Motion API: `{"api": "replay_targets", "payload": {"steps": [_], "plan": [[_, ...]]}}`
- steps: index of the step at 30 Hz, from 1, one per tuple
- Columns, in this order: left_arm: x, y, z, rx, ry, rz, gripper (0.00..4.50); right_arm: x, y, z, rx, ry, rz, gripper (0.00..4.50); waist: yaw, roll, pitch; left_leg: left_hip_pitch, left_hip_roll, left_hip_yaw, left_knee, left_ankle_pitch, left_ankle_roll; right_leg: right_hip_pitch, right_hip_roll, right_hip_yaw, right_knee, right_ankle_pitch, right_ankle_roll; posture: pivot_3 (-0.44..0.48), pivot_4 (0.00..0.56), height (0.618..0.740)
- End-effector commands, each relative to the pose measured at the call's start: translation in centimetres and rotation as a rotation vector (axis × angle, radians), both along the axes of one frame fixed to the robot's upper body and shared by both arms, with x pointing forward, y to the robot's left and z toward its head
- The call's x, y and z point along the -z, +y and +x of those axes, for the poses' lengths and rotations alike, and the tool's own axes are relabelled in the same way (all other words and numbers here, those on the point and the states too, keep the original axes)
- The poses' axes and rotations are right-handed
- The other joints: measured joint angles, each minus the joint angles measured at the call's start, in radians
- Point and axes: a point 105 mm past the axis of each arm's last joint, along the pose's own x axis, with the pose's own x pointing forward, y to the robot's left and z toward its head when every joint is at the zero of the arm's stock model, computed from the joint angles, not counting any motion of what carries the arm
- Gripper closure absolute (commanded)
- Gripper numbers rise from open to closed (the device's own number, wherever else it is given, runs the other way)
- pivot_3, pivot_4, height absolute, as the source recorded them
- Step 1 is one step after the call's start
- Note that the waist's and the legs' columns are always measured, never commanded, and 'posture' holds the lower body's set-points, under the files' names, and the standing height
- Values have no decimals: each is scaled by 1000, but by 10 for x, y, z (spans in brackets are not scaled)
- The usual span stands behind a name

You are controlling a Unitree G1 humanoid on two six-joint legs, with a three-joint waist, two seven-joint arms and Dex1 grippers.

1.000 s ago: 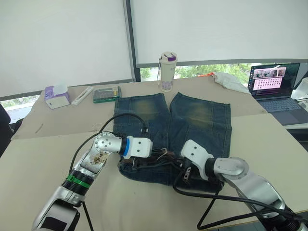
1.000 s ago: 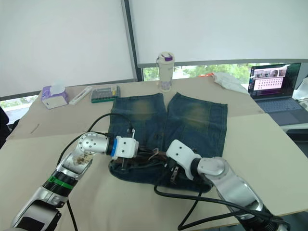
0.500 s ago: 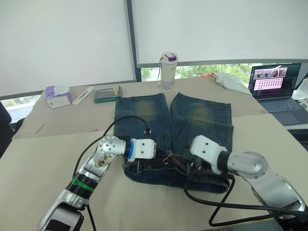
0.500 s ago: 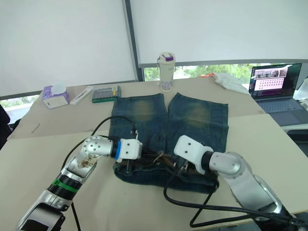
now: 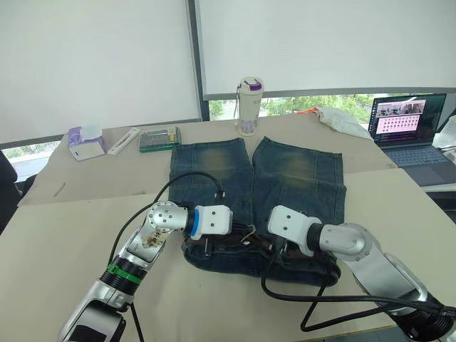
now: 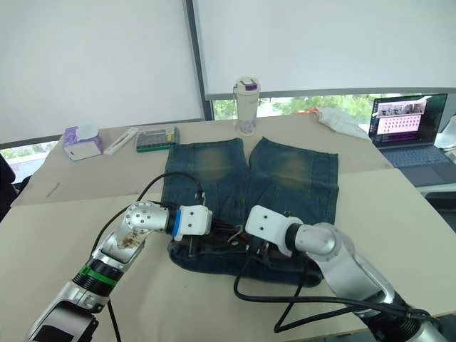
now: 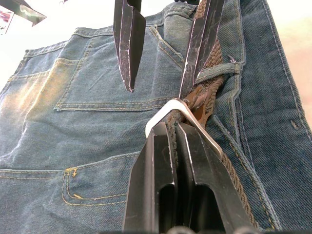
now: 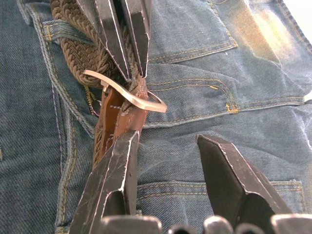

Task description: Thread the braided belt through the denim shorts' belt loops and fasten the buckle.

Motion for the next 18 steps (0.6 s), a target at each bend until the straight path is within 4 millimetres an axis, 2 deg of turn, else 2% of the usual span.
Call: {"api": "replay_targets", "payload": {"steps": [1, 7, 16, 18], "plan": [[-16, -5, -3, 19, -49, -47, 4500, -23, -1, -7, -16, -27, 52, 2346, 1, 0, 0, 0, 0, 0, 0, 0, 0, 0, 0, 0, 0, 0, 0, 0, 150, 740], [-15, -7, -3, 20, -46, -47, 4500, -22, 8, -18, -41, 31, 91, 2346, -1, 0, 0, 0, 0, 0, 0, 0, 0, 0, 0, 0, 0, 0, 0, 0, 150, 740], [-16, -9, -3, 27, -51, -50, 4500, -6, 4, -5, 7, 26, 20, 2346, -1, 0, 0, 0, 0, 0, 0, 0, 0, 0, 0, 0, 0, 0, 0, 0, 150, 740], [-16, -9, -3, 28, -51, -50, 4500, -4, 3, -4, 12, 24, 12, 2858, -1, 0, 0, 0, 0, 0, 0, 0, 0, 0, 0, 0, 0, 0, 0, 0, 150, 740]]}}
